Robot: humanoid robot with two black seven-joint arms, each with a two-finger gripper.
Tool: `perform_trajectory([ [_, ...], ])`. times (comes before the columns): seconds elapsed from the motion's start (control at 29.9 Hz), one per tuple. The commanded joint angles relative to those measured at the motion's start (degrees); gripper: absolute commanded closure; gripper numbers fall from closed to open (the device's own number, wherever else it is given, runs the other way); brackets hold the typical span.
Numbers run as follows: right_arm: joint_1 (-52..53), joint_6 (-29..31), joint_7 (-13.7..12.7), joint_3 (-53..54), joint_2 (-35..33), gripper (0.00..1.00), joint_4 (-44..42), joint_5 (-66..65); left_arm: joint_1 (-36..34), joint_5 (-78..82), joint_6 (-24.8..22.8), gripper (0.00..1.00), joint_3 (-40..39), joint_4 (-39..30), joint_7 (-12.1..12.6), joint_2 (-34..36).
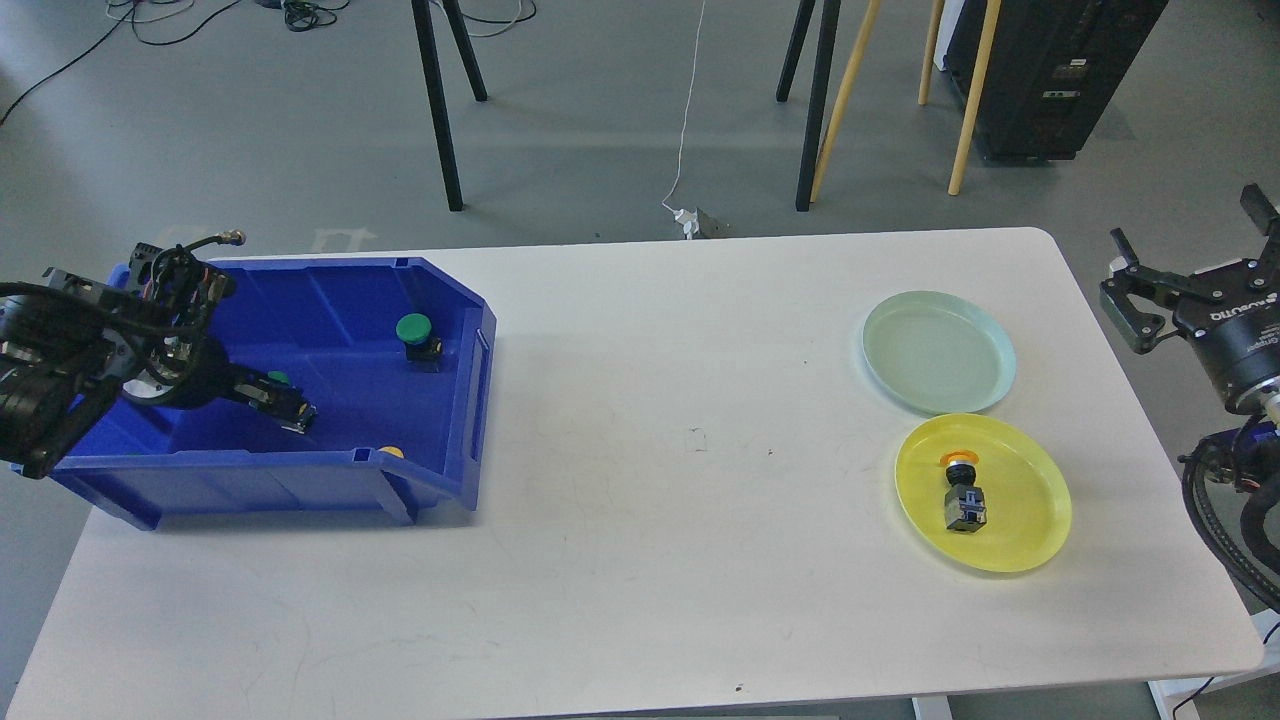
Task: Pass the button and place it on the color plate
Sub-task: 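Grasp another yellow button in the bin with the left gripper and lift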
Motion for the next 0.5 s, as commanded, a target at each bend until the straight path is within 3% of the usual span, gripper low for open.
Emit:
perform_trajectory([
  [0.0, -0.2, 0.0, 0.0, 0.1, 0.0, 0.0, 0.0, 0.0, 0.3, 0.0, 0.0, 0.49, 0.7, 0.2, 0.0, -0.1],
  [0.13, -0.5, 0.0, 0.0, 0.1, 0.0, 0.0, 0.0, 0.0, 0.2, 0.0, 0.0, 0.9, 0.8, 0.1, 0.0, 0.4],
  [0.33, -0.9, -0.1, 0.0, -0.1, 0.1, 0.0, 0.0, -0.3, -3.1, -6.9, 0.0, 0.94, 0.5, -4.0, 0.0, 1.7],
  [0.47, -0.9, -0.3, 0.0, -0.6, -0.2, 0.0, -0.1, -1.4, -8.1, -11.9, 0.0, 0.94, -0.5, -12.9, 0.0, 10.3],
])
